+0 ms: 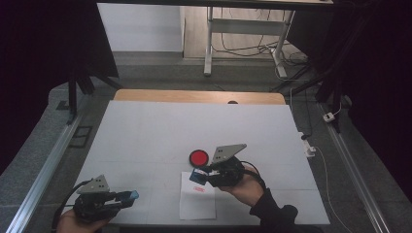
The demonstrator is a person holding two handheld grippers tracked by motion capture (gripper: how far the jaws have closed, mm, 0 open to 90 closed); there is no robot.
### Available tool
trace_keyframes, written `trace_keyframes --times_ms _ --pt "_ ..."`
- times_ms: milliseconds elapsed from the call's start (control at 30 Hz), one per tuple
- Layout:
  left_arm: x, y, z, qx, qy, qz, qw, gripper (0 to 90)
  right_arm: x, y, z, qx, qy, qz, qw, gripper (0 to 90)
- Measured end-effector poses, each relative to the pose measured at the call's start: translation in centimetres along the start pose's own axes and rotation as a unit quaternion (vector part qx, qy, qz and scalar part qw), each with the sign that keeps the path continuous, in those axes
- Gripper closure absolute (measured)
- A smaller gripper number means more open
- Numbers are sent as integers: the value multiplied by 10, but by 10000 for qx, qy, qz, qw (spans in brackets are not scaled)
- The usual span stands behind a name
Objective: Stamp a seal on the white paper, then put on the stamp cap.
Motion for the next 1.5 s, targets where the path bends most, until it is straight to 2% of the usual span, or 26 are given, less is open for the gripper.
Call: trace_keyframes --times_ms 467,733,933,1267,1500 --pt "0 0 0 6 7 -12 10000 681 -3 -11 9 356 20 83 9993 698" --pt "0 1 1 -34 3 -15 10000 681 -3 -13 9 347 20 105 9993 698" --pt "0 1 2 -6 -38 -175 9998 681 -1 -15 11 434 71 126 9990 698" --pt "8 14 18 -104 342 -302 9989 681 -2 -15 11 455 81 160 9988 698" --pt "11 23 27 -123 566 -486 9971 680 0 -19 13 515 158 169 9984 698"
Point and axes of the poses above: each handheld gripper's, and its own axes: y roughly forward along the jaws, z roughly out of its top, x roughly to its right, the point moved 4 cm from there along y, roughly forward along the jaws, and after that the axes turned 8 degrees about -z, right-handed, at the moved point
